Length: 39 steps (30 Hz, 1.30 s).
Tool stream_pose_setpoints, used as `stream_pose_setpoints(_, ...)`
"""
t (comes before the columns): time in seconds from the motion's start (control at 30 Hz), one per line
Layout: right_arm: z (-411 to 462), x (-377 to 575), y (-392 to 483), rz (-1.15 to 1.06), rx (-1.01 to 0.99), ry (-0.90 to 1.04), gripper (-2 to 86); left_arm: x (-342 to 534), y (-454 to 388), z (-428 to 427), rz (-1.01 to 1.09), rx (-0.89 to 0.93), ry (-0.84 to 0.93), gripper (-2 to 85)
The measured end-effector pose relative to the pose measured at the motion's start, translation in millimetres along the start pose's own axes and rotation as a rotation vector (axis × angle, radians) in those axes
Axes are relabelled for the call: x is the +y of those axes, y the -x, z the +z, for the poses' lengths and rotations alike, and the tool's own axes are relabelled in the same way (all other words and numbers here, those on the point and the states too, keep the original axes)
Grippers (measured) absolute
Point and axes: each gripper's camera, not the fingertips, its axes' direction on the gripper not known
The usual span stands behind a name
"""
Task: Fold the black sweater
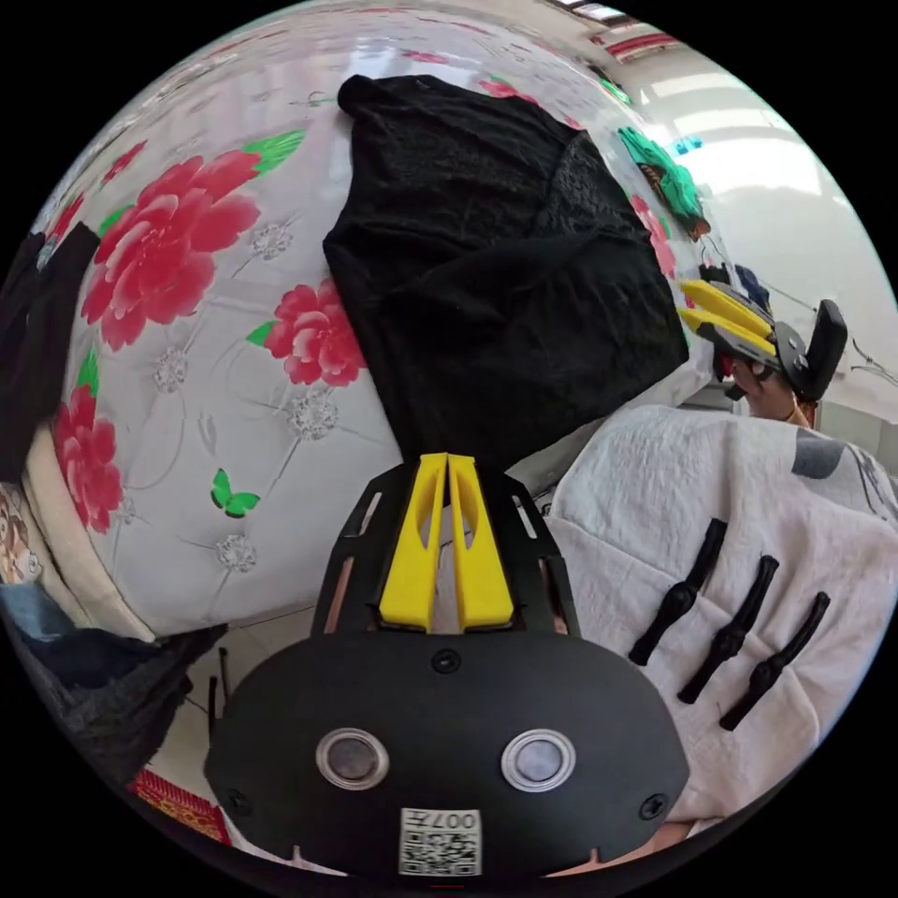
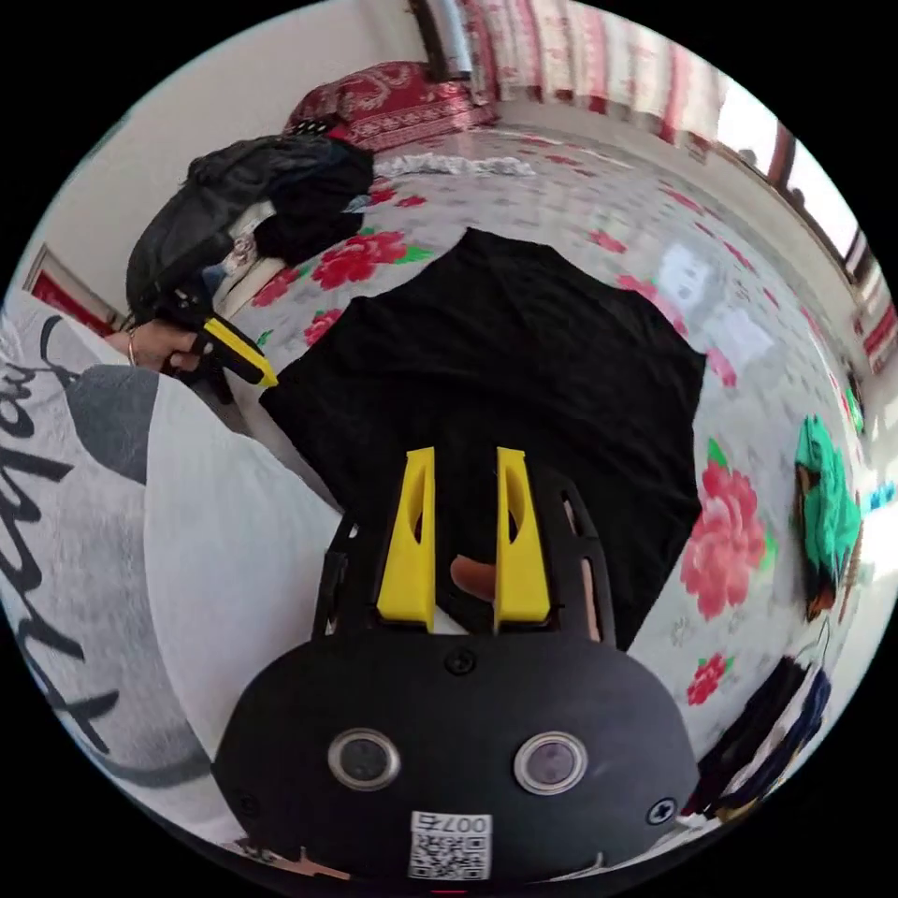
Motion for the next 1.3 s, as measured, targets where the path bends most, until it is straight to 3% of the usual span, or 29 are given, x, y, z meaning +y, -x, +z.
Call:
stream_pose_setpoints(0.17, 54, -75, 69, -0.347, -0.067, 0.091, 7.4, 6, -9, 15, 0.005, -0.092, 0.007, -1.0)
stream_pose_setpoints(0.33, 99, -104, 97, -0.424, -0.053, 0.192, 5.4, 8, -18, 25, 0.03, -0.136, -0.011, -1.0)
stream_pose_setpoints(0.53, 86, -140, 81, -0.395, 0.018, 0.183, 0.8, 17, -30, 31, 0.102, -0.201, -0.045, -1.0)
stream_pose_setpoints(0.8, 70, -192, 52, -0.14, -0.003, 0.107, 1.1, 19, -21, 33, 0.013, -0.117, -0.055, -1.0)
stream_pose_setpoints(0.87, 61, -181, 40, -0.026, -0.03, 0.045, 1.7, 22, -18, 32, -0.025, -0.087, -0.058, -1.0)
stream_pose_setpoints(0.97, 48, -143, 32, -0.023, -0.068, -0.02, 2.4, 34, -15, 25, -0.072, -0.048, -0.099, -1.0)
stream_pose_setpoints(1.13, 45, -74, 23, -0.041, -0.04, 0.003, 2.9, 49, -26, 18, -0.067, -0.088, -0.106, -1.0)
stream_pose_setpoints(1.3, 60, -64, 24, 0.002, -0.161, 0.07, 3.6, 45, -41, 28, -0.063, -0.121, -0.061, -1.0)
